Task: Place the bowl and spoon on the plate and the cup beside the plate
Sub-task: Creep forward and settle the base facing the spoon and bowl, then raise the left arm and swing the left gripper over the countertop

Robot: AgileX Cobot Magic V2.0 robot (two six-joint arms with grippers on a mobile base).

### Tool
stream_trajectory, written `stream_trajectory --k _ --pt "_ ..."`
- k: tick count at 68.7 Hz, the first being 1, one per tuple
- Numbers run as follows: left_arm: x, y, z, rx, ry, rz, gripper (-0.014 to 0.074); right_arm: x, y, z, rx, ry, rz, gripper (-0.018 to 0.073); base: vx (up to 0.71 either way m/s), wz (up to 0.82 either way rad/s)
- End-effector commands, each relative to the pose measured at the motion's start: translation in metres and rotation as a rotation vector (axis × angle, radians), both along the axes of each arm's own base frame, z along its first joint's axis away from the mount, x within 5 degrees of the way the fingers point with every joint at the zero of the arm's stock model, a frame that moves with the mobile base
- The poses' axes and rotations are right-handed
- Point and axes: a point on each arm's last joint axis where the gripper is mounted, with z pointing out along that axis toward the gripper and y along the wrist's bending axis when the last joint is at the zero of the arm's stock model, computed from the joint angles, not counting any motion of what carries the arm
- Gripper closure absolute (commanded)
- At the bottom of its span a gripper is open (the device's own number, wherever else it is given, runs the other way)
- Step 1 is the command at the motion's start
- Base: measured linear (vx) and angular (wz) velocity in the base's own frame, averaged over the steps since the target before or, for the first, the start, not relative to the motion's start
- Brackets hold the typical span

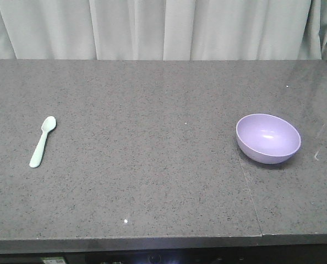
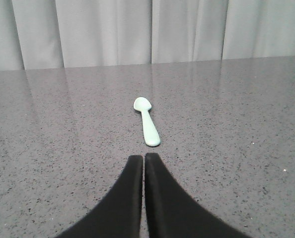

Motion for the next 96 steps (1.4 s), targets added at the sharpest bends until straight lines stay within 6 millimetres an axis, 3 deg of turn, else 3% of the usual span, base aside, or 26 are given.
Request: stream_trajectory --k 1,21,34,48,55,62,67,77,86,96 --pt "0.002 -0.001 -0.005 -0.018 -0.028 -0.005 0.0602 -0.001 0.001 0.001 -0.020 -0.063 0.003 0.0564 0.00 0.00" --pt "0.002 -0.001 0.000 -0.047 -0.079 -0.011 0.0602 -0.002 0.001 0.009 0.142 -0.152 0.024 0.0564 0.00 0.00" --pt "0.001 0.000 0.014 -0.421 -0.221 -0.012 0.0602 -0.003 -0.001 0.015 0.304 -0.219 0.033 0.0564 0.00 0.00" --pt "-0.002 0.003 0.032 -0.632 -0.349 -0.025 0.0602 -0.005 -0.004 0.023 0.526 -0.257 0.035 0.0564 0.00 0.00" --pt "-0.006 0.003 0.053 -0.713 -0.399 -0.056 0.0602 -0.012 -0.003 0.053 0.532 -0.305 0.060 0.0564 0.00 0.00" --pt "-0.016 0.003 0.090 -0.715 -0.504 -0.098 0.0602 -0.026 0.000 0.097 0.447 -0.366 0.088 0.0564 0.00 0.00" --pt "-0.026 0.002 0.117 -0.667 -0.582 -0.128 0.0602 -0.036 0.001 0.132 0.383 -0.376 0.093 0.0564 0.00 0.00" --pt "-0.045 0.000 0.158 -0.497 -0.622 -0.134 0.0601 -0.039 0.001 0.183 0.253 -0.313 0.057 0.0552 0.00 0.00" --pt "-0.049 0.002 0.182 -0.441 -0.468 -0.064 0.0578 -0.030 0.000 0.205 0.132 -0.250 0.020 0.0488 0.00 0.00" --pt "-0.040 0.003 0.197 -0.322 -0.256 -0.001 0.0492 -0.021 0.001 0.209 0.116 -0.220 0.024 0.0279 0.00 0.00"
